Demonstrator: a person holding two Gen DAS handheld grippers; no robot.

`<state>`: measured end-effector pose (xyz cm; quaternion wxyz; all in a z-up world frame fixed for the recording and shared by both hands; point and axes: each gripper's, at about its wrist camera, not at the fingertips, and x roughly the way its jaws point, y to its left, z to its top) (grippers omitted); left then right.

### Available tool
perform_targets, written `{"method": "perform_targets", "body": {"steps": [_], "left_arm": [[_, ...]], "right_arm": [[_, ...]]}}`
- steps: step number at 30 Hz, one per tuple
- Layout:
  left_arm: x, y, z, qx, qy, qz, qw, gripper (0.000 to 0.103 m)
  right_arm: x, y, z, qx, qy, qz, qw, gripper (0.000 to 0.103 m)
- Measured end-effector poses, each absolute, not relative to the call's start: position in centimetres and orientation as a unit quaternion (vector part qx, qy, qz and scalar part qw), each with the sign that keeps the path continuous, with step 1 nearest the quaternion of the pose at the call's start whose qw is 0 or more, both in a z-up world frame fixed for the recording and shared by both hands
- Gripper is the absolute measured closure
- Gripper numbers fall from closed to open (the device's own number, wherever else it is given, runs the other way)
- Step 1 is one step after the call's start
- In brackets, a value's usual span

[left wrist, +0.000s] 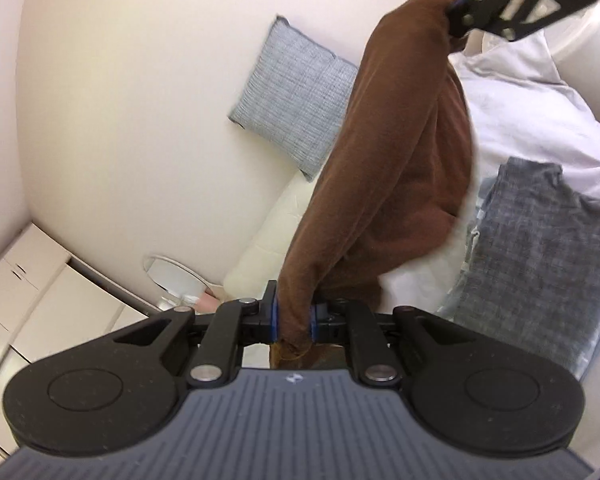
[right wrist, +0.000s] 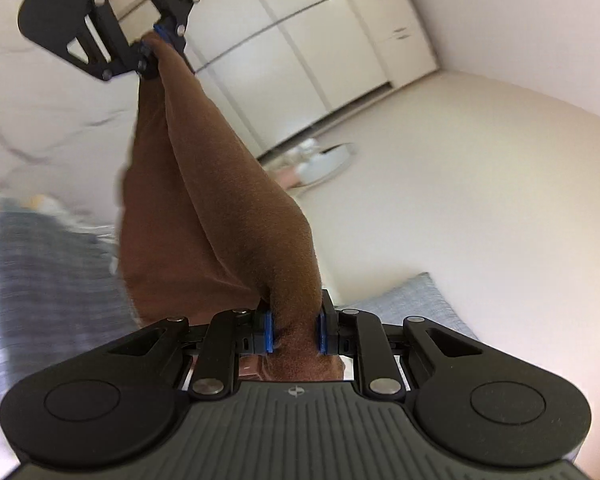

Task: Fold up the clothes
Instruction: 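Lift the folded brown shorts with both grippers and carry them toward the clothes stack, then lower the hanging shorts alongside the folded clothes stack with both grippers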

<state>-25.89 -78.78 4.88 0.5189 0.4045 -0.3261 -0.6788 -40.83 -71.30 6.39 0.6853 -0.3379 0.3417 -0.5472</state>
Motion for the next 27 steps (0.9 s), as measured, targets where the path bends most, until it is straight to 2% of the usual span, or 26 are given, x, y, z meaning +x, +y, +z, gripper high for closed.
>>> {"method": "perform_targets", "body": {"steps": [6,8,12,14,16,22,23,24,25,27], "left_arm": [[-25.9,-81.7,-8.9,0.5,-0.233,-0.698,0.456,0.09],[-25.8,-81.3,-11.4,0.506,-0.238,-0.695,0.452,0.091],[-25.1,-81.1,-12.1,0.487,-0.24,-0.697,0.469,0.088],[-25.0,-80.9,-12.0,0.482,-0.251,-0.694,0.472,0.084],[-25.0,-80.2,-12.0,0.48,-0.271,-0.685,0.476,0.08],[-26.5,-78.3,-12.5,0.477,-0.347,-0.665,0.459,0.079],[-26.7,-78.3,-12.6,0.481,-0.354,-0.662,0.453,0.088],[-26.7,-78.5,-12.8,0.487,-0.357,-0.66,0.446,0.091],[-26.7,-78.8,-12.9,0.49,-0.36,-0.66,0.442,0.093],[-26.6,-79.4,-12.6,0.488,-0.366,-0.657,0.443,0.094]], "right_arm": [[-41.1,-74.1,-6.6,-0.295,0.432,-0.486,0.7,0.085],[-41.1,-73.9,-9.7,-0.285,0.457,-0.467,0.702,0.084],[-41.8,-72.4,-11.4,-0.289,0.454,-0.465,0.704,0.078],[-42.0,-71.8,-11.7,-0.301,0.453,-0.466,0.698,0.062],[-41.8,-71.4,-11.9,-0.316,0.452,-0.467,0.691,0.058],[-40.3,-70.6,-12.3,-0.327,0.45,-0.467,0.687,0.058],[-40.1,-70.9,-12.4,-0.325,0.452,-0.465,0.688,0.063],[-40.0,-71.0,-12.4,-0.321,0.457,-0.463,0.688,0.068],[-40.0,-71.3,-12.4,-0.312,0.46,-0.462,0.691,0.078],[-39.8,-71.7,-11.9,-0.295,0.46,-0.463,0.698,0.083]]}}
